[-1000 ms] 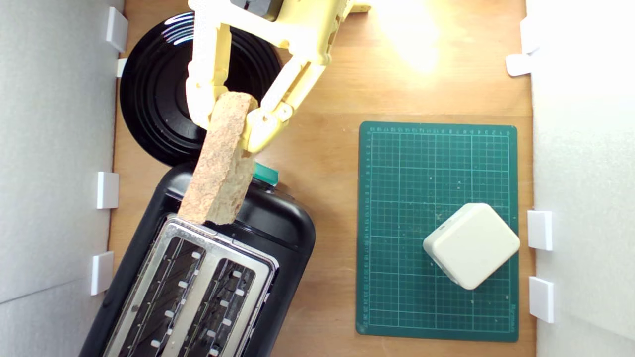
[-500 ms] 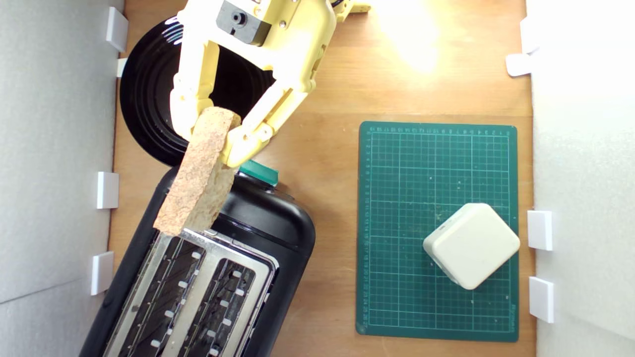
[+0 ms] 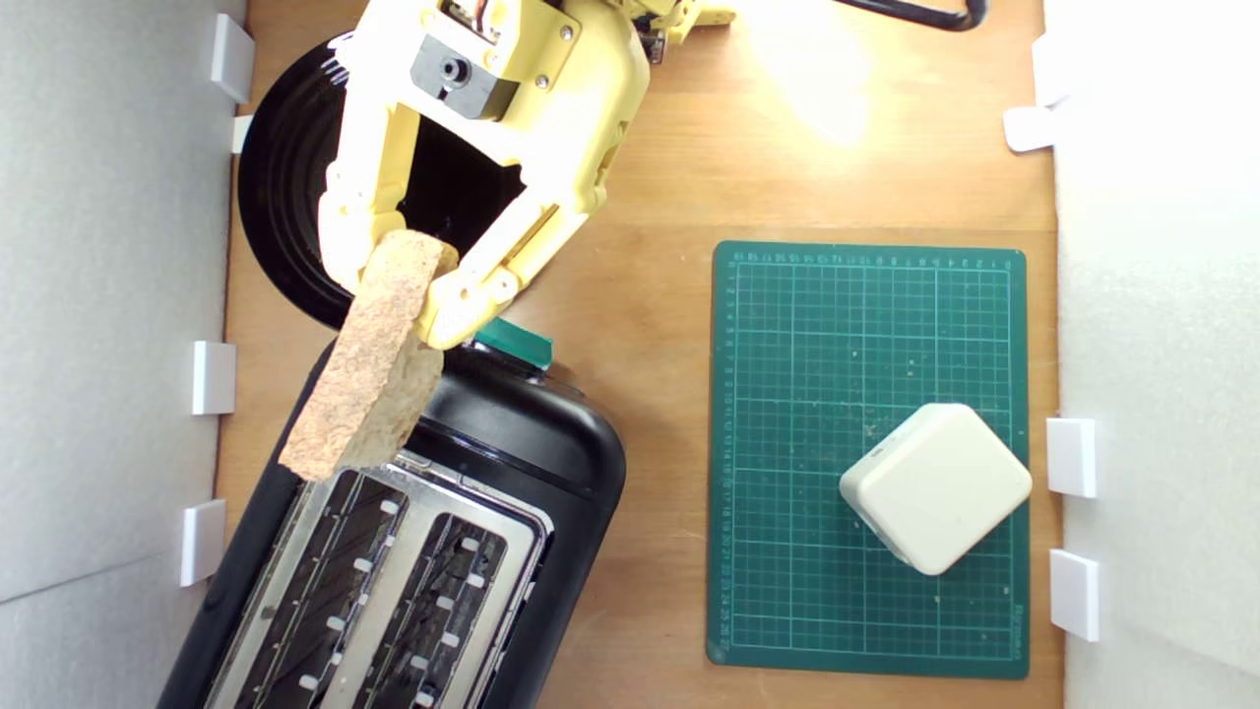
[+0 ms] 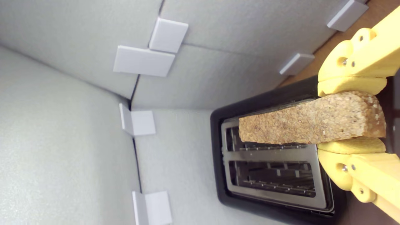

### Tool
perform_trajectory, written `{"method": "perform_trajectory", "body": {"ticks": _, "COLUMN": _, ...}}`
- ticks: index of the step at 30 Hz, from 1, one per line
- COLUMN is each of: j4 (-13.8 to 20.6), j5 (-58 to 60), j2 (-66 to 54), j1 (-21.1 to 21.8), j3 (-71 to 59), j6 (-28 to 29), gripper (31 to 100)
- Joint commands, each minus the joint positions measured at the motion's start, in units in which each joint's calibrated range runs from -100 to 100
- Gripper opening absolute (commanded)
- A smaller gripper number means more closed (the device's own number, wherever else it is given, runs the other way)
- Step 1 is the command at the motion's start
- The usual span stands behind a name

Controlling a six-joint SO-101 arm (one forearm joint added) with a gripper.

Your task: Pick bread and place in toaster

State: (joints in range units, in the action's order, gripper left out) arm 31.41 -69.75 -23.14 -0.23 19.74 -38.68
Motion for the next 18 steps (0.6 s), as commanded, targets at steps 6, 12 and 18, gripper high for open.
{"method": "perform_trajectory", "body": {"ticks": 6, "j4": 0.1, "j5": -0.2, "j2": -0.2, "j1": -0.3, "j3": 3.7, "j6": -1.6, "gripper": 60.6}}
{"method": "perform_trajectory", "body": {"ticks": 12, "j4": 0.0, "j5": -0.1, "j2": -0.2, "j1": -0.3, "j3": 3.7, "j6": -1.7, "gripper": 60.6}}
{"method": "perform_trajectory", "body": {"ticks": 18, "j4": 0.0, "j5": -0.1, "j2": -0.1, "j1": -1.3, "j3": 3.7, "j6": -1.9, "gripper": 60.6}}
